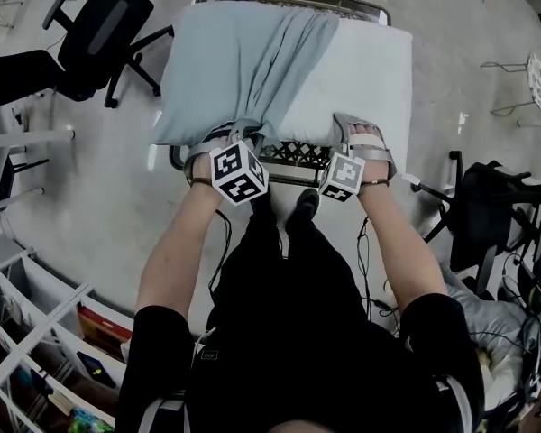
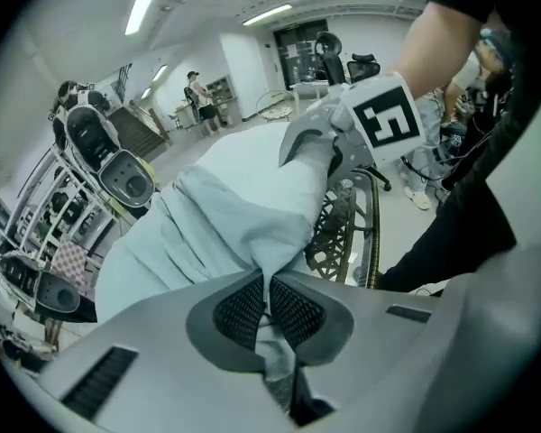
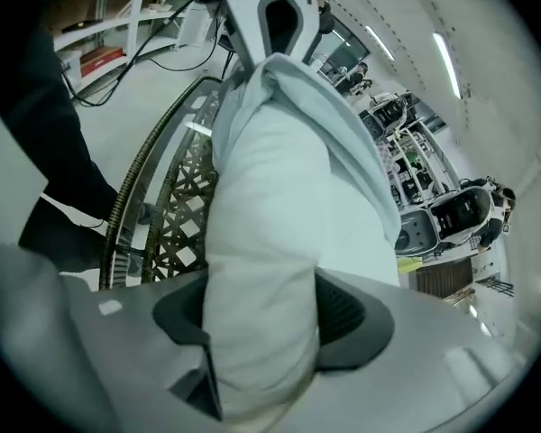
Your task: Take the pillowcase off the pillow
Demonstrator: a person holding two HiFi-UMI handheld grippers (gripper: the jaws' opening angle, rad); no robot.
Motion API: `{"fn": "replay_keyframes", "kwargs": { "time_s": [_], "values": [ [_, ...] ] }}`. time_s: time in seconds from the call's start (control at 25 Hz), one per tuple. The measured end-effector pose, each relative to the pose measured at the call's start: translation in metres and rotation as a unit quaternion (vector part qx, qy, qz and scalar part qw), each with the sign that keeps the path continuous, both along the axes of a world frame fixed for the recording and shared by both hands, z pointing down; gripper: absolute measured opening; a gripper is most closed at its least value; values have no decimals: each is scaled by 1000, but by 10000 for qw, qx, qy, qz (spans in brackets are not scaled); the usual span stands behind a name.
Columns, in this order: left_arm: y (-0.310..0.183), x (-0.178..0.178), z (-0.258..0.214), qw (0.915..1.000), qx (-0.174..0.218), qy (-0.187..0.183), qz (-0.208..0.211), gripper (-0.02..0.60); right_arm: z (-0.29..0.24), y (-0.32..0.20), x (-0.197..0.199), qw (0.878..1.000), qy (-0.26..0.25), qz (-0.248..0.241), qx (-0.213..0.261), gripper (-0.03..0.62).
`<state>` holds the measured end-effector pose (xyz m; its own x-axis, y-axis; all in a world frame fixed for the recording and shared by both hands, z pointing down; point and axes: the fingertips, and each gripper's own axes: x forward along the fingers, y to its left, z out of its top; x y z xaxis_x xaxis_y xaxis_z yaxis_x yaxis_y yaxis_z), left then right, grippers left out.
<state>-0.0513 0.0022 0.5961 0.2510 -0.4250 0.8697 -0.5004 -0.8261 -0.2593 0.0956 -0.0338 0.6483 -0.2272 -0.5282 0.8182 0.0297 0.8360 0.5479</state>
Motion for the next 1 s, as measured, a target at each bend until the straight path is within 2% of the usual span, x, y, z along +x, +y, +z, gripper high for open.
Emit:
{"fn": "replay_keyframes", "kwargs": {
  "time_s": [0.08, 0.2, 0.32, 0.4, 0.44, 0.52, 0.56, 0.72, 1.0],
  "values": [
    [0, -7, -6, 9998, 43, -8, 178, 12, -13, 3, 3, 9997, 9, -3, -239, 267],
    [0, -20, -19, 9992, 87, 102, 379, 12, -32, 10, 5, 9984, -16, 97, -561, 242],
    [10, -25, -26, 9974, -125, 489, 516, 12, -40, 24, 10, 9963, -79, 300, -800, 241],
    [25, -18, -26, 9942, -425, 763, 628, 14, -35, 40, 13, 9944, 6, 404, -972, 262],
    [33, -14, -26, 9927, -546, 806, 715, 16, -31, 49, 13, 9935, 83, 428, -1053, 293],
    [40, -9, -28, 9913, -580, 729, 935, 30, -24, 63, 14, 9909, 192, 479, -1240, 351],
    [37, -9, -32, 9911, -527, 693, 1004, 64, -23, 67, 15, 9891, 193, 516, -1367, 362],
    [2, -19, -55, 9925, -317, 771, 893, 68, -35, 70, 20, 9798, -62, 711, -1870, 362],
    [-85, -24, -68, 9952, -120, 612, 751, 69, -67, -22, 30, 9762, -652, 1242, -1651, 360]
  ]
}}
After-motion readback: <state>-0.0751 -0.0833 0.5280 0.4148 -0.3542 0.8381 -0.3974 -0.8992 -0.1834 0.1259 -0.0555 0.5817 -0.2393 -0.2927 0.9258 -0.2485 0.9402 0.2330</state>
